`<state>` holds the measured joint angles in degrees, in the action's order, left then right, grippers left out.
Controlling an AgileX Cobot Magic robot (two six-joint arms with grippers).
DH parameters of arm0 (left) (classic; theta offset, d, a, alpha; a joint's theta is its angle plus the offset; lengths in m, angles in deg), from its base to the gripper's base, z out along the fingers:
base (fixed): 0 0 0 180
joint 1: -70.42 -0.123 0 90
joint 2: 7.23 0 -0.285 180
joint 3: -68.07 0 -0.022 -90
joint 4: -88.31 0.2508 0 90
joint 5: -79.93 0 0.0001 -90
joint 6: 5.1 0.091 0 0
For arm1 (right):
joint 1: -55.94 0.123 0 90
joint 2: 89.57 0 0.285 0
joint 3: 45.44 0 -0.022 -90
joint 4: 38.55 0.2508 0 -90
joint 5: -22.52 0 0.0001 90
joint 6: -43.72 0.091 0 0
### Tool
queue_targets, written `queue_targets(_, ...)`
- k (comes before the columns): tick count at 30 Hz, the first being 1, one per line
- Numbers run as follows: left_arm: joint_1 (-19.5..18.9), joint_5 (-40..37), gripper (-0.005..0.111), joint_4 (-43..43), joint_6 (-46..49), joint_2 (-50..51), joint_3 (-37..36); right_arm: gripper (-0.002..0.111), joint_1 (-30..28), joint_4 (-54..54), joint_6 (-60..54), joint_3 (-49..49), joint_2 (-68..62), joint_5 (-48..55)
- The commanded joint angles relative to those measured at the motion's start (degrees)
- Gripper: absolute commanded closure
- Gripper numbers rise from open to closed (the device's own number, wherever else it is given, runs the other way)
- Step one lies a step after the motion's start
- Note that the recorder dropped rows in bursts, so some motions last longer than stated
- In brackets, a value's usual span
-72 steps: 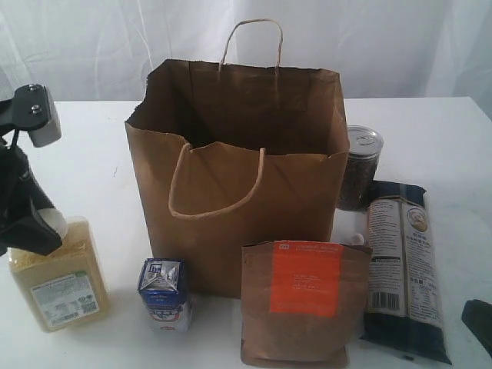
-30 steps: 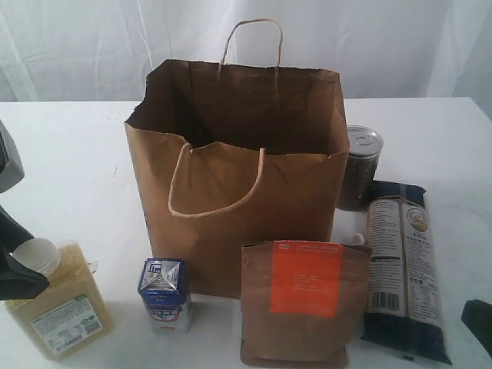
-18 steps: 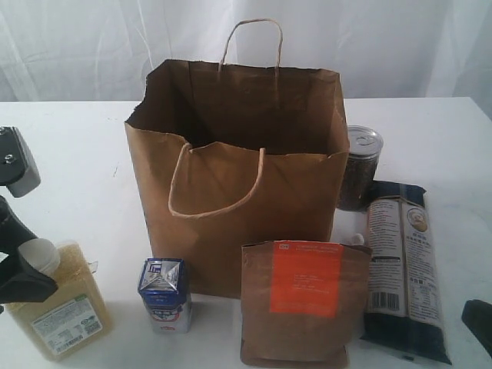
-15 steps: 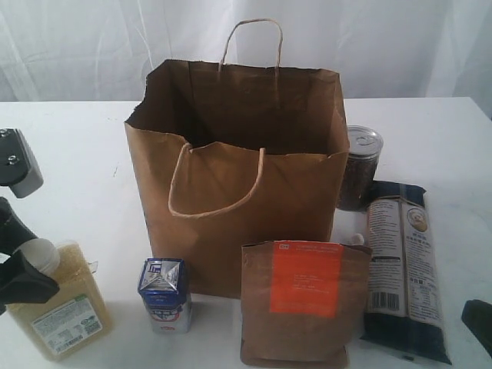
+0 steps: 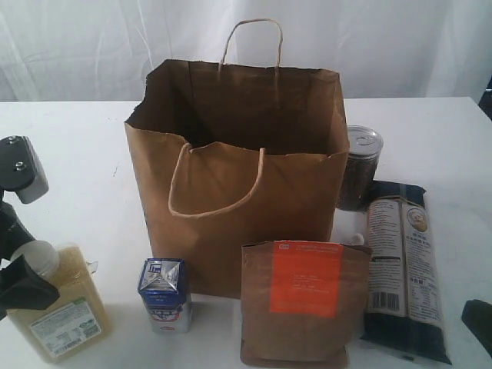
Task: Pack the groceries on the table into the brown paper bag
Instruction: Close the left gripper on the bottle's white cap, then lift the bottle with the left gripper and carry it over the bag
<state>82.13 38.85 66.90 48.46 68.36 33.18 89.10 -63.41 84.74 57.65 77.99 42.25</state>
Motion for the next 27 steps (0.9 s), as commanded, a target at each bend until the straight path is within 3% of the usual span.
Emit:
queue_targets(1, 0.37, -4.08, 0.107, 0.32, -1.6, -3.22, 3.15, 0.108, -0.23, -0.64, -0.25, -0.31, 0.17, -0.11)
queue_targets(9, 0.37, -9.84, 0.107, 11.37, -19.79, -8.65, 18.57, 0.108, -0.23, -0.64, -0.25, -0.31, 0.17, -0.11)
queue_targets(17, 0.37, -9.78, 0.107, 11.32, -31.52, -8.21, 38.5, 0.108, -0.23, -0.64, -0.25, -0.31, 0.17, -0.11)
queue_targets(27, 0.37, -10.37, 0.107, -3.77, -33.01, -1.07, 55.86, 0.108, -0.23, -0.64, -0.25, -0.31, 0.17, -0.11)
